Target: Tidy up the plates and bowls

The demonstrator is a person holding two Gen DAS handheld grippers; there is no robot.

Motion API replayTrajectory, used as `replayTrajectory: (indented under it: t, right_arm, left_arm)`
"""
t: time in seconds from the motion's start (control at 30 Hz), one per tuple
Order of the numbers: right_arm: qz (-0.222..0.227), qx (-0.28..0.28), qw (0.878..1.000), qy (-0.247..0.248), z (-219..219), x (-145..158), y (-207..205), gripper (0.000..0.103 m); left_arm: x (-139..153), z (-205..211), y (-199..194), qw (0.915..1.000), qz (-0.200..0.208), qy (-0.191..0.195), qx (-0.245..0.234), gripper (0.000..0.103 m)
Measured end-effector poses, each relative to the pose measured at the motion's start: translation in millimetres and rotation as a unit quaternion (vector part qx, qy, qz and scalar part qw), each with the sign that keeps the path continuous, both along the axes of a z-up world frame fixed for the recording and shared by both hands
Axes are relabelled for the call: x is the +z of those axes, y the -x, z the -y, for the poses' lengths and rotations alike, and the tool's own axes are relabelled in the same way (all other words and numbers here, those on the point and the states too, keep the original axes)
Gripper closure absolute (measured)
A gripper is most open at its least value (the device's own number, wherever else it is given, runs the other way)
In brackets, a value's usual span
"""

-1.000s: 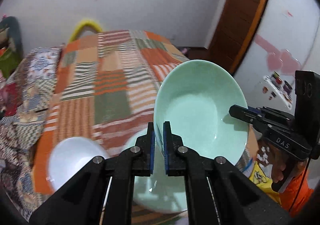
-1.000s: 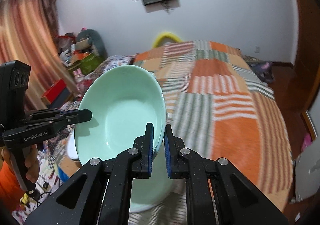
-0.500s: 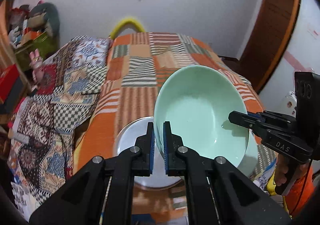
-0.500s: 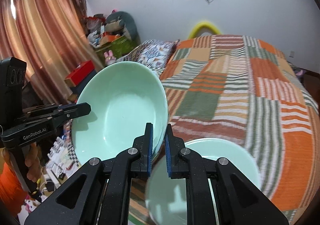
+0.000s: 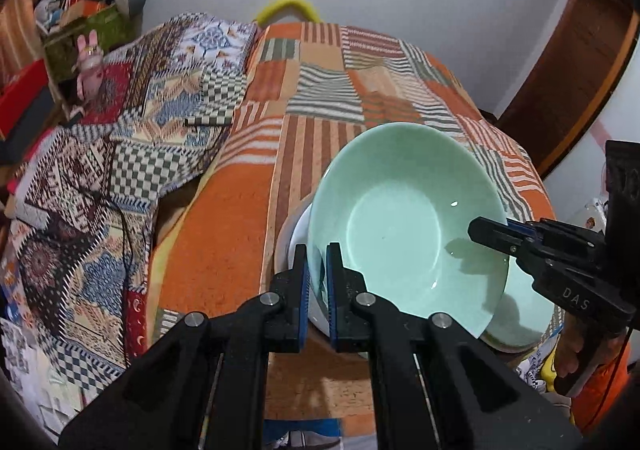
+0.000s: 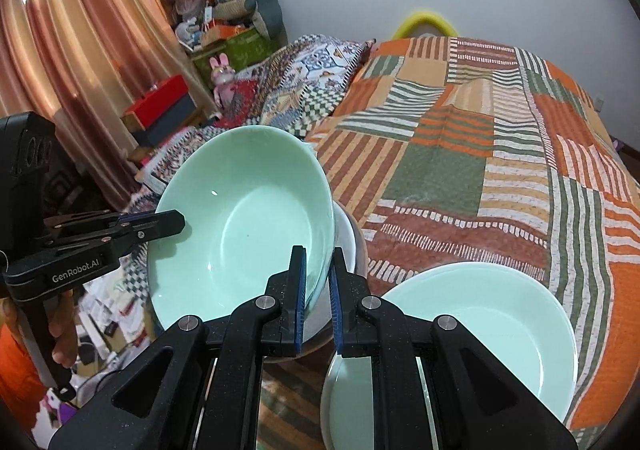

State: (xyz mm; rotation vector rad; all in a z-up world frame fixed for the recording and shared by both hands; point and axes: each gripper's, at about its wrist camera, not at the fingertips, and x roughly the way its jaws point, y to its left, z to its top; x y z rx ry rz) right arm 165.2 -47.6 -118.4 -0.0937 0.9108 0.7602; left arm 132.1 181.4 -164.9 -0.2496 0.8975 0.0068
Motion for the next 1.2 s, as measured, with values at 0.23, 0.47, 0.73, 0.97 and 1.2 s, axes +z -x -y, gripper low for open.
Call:
replayTrajectory:
  t: [0.23, 0.47, 0.73, 0.97, 1.2]
  right_arm:
    - [-0.006, 0.001, 1.000, 0.025, -8.8, -9.4, 1.4, 0.093]
    - [-0.006, -0.001, 0.999, 0.042, -14.4, -17.0, 1.7, 0.093]
    - [-0.009, -0.002, 0.999, 0.050, -17.2, -21.0, 0.8, 0.092]
    - [0.000, 0.003, 0.998, 0.057, -19.3, -21.9, 2.4, 0.091]
    - [0.002, 0.003, 0.998, 0.063, -20.0, -20.0, 3.3, 0.090]
  left_arm:
    - [-21.4, -7.4, -3.9, 0.9998, -0.017, 0.011, -0.002, 0.097]
    - [-31.3, -9.7, -7.4, 0.9995, -0.026, 0.016, 0.000, 0.097]
    - [-37.5, -9.3, -10.2, 0.9994, -0.032, 0.013, -0.002, 0.097]
    - [-37.5, -10.0, -11.6, 0.9994, -0.034, 0.011, -0.001, 0.096]
    - [-37.7, -10.6, -13.8, 0.9991, -0.041, 0.011, -0.001, 0.096]
